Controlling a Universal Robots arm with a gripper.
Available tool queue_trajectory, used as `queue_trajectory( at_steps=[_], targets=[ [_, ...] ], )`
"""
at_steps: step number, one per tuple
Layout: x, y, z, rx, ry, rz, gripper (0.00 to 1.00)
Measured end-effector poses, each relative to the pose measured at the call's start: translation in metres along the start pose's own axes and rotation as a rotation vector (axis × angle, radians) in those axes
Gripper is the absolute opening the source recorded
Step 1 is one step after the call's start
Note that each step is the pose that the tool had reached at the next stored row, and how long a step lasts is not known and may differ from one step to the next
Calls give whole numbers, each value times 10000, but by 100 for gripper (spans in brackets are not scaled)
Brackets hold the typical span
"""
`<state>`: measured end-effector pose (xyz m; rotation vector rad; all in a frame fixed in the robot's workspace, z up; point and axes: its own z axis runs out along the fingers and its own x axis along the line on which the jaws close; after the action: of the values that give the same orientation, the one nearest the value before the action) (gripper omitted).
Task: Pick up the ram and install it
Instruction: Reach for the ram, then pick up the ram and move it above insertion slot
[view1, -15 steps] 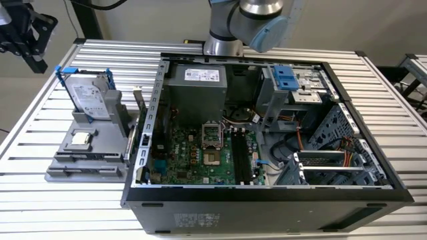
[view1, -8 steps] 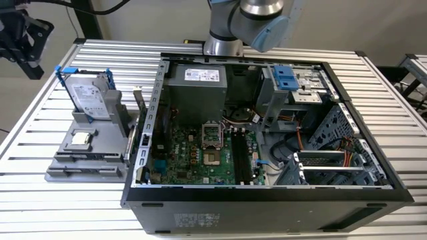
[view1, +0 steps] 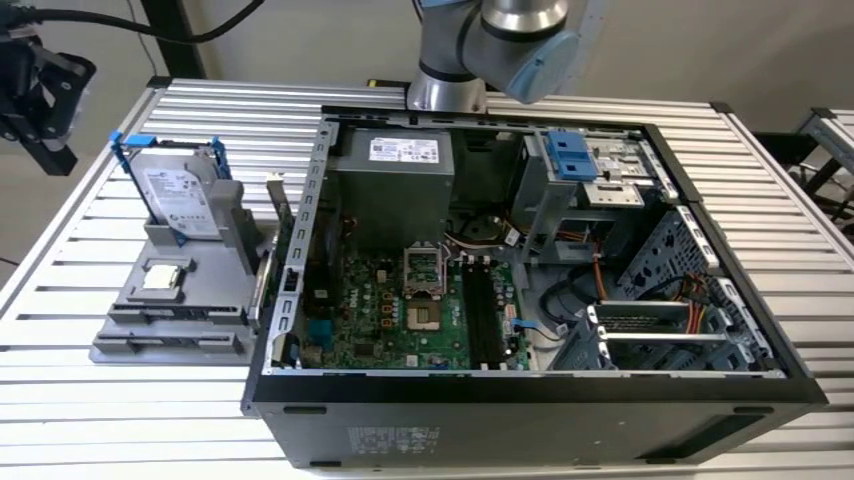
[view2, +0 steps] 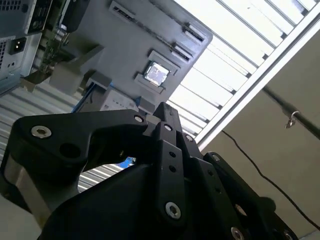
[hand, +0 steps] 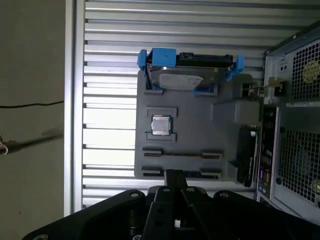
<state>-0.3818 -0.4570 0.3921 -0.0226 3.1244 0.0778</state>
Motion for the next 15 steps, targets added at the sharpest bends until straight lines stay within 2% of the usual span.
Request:
queue_trajectory(
  at_steps=[12, 15],
  targets=[
    [-10, -301, -13, -31, 39, 1, 0],
    [-35, -336, -14, -33, 48, 1, 0]
  ],
)
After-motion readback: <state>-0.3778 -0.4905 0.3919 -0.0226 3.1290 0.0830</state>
